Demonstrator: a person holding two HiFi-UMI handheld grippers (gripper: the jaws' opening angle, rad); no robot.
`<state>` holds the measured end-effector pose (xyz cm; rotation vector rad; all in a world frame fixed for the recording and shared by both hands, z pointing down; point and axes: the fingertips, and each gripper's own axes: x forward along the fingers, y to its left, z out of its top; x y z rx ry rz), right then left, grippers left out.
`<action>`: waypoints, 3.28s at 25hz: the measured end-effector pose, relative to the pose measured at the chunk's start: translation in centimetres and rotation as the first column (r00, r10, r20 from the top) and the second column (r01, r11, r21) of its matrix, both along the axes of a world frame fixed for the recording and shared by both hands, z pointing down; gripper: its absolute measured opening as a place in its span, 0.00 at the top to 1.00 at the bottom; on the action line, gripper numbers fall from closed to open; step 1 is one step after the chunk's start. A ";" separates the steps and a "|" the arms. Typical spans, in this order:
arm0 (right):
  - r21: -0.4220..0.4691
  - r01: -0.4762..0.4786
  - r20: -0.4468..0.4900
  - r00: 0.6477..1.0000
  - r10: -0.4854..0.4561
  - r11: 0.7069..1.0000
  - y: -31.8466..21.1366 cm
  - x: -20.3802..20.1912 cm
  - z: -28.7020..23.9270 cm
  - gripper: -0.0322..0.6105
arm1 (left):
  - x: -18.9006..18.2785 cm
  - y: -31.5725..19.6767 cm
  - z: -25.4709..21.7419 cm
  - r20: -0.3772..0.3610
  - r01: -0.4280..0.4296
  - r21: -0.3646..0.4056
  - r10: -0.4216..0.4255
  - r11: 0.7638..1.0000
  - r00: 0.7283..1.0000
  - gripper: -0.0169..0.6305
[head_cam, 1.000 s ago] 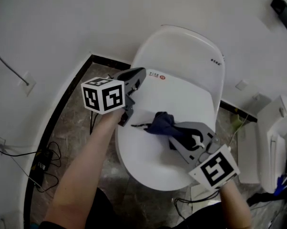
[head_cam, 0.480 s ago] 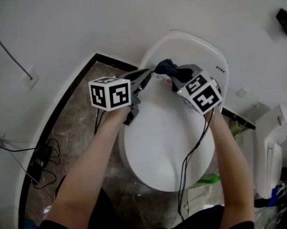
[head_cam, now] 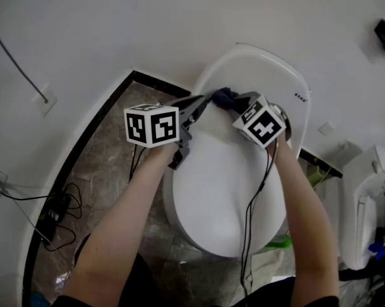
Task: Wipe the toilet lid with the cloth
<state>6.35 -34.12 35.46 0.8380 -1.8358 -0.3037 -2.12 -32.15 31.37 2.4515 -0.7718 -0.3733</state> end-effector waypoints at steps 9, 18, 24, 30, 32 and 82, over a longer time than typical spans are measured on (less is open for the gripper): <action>-0.041 0.065 0.020 0.998 -0.064 0.997 2.5 -1.8 0.3 0.84 | -0.1 0.1 0.3 0.016 -0.005 -0.008 0.005 1.000 1.000 0.95; -0.027 0.072 0.081 0.994 -0.069 0.997 3.9 -2.2 0.2 0.84 | -0.5 -0.3 0.2 -0.011 0.000 -0.007 0.000 1.000 1.000 0.95; -0.021 0.084 0.090 0.993 -0.081 0.996 5.0 -2.7 0.1 0.84 | -0.3 -0.4 0.5 0.027 -0.001 -0.002 0.001 1.000 1.000 0.95; -0.021 0.116 0.079 0.990 -0.114 0.993 6.6 -3.4 0.0 0.84 | -0.3 -0.5 0.5 0.033 0.006 -0.001 -0.006 1.000 0.999 0.95; -0.020 0.126 0.077 0.989 -0.124 0.992 7.2 -3.7 0.0 0.84 | -0.3 -0.4 0.4 0.030 0.006 0.002 -0.006 1.000 1.000 0.95; -0.100 0.283 0.162 0.950 -0.265 0.954 22.3 -9.5 0.2 0.84 | -0.4 -0.8 0.5 0.020 0.008 -0.002 -0.008 1.000 1.000 0.95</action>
